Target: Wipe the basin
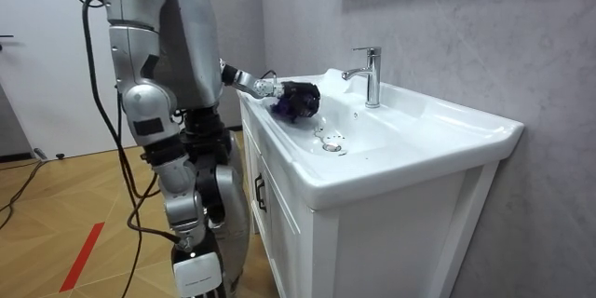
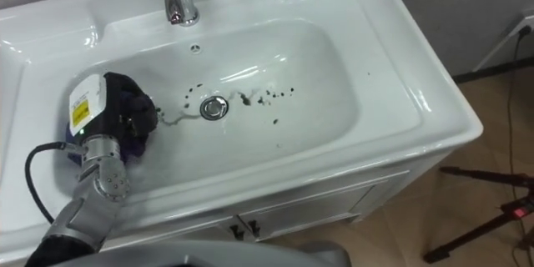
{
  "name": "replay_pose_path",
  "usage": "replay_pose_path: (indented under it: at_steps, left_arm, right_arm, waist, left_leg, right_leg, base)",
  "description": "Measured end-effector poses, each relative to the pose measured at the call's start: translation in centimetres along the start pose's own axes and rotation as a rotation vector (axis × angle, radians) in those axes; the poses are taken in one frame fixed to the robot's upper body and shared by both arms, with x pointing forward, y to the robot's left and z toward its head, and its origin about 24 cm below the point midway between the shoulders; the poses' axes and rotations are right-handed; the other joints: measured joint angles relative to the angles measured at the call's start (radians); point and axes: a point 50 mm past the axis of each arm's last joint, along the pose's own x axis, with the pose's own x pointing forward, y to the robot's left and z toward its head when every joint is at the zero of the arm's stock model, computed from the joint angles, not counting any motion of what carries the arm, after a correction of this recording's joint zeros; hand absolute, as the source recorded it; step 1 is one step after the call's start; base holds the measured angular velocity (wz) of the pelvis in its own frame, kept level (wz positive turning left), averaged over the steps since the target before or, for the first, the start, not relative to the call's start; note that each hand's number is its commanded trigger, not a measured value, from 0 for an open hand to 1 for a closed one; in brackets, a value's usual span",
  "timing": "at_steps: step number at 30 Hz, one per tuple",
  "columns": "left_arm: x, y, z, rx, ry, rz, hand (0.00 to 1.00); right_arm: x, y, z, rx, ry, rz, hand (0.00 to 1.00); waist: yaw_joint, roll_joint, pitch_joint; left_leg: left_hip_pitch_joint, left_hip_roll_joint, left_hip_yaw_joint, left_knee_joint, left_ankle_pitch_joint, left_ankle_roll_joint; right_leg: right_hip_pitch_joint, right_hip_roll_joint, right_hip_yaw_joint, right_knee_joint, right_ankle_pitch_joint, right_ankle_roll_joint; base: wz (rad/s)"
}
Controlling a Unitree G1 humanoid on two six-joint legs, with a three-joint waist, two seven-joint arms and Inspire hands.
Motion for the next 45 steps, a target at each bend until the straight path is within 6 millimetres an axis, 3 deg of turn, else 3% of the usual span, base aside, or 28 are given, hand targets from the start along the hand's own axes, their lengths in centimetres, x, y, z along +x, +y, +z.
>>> replay_pose_path:
  at_steps: [5,10,23,28,38,45]
  left_arm:
    - [-0.2,-0.6,-0.5,0.016,0.022,-0.05,1.0]
    - [-0.8,-2.2,-1.3,0.049,0.056,-0.137,1.0]
    - [0.6,-3.5,-1.5,0.019,0.117,-0.229,1.0]
    - [1.1,-3.9,-1.4,-0.074,0.169,-0.269,1.0]
    - [2.2,-4.8,-0.5,-0.277,0.265,-0.354,1.0]
    - [2.8,-4.6,-0.3,-0.608,0.361,-0.376,1.0]
  right_arm:
    - [0.0,0.0,-0.2,0.0,0.014,-0.001,0.0]
    - [0.0,0.0,-0.4,-0.004,0.027,-0.001,0.0]
    - [0.0,0.1,-0.2,-0.001,0.022,-0.007,0.0]
    - [0.1,0.5,-0.3,0.008,0.041,-0.001,0.0]
    - [0.1,1.1,-0.6,0.018,0.08,0.02,0.0]
    - [0.2,1.9,-0.6,0.047,0.076,0.08,0.0]
  waist:
    - [-0.002,0.003,0.0058]
    - [-0.005,0.012,0.0034]
    - [0.0,0.001,0.0006]
    - [0.004,-0.021,-0.0097]
    - [-0.006,-0.031,-0.0051]
    - [-0.027,-0.05,-0.0016]
  left_leg:
    - [-0.001,0.0,0.006,0.0,0.0,0.0]
    - [0.005,0.001,0.022,0.0,0.0,0.0]
    - [0.013,0.002,0.041,-0.001,0.0,0.0]
    - [0.028,0.003,0.043,-0.007,0.0,0.0]
    - [0.052,0.004,0.059,-0.008,0.0,0.0]
    - [0.061,0.006,0.083,-0.007,0.0,0.001]
  right_leg:
    - [-0.007,0.001,0.008,0.001,0.0,0.001]
    - [-0.011,0.003,0.019,0.007,0.0,0.001]
    - [-0.015,0.006,0.047,0.018,-0.001,0.001]
    - [-0.009,0.009,0.056,0.018,-0.001,0.001]
    - [0.007,0.011,0.071,0.019,0.0,0.002]
    - [0.022,0.012,0.071,0.015,0.0,0.003]
  base:
    - [-0.03]
    - [-0.08]
    - [-0.05]
    - [-0.04]
    - [-0.03]
    - [0.0]
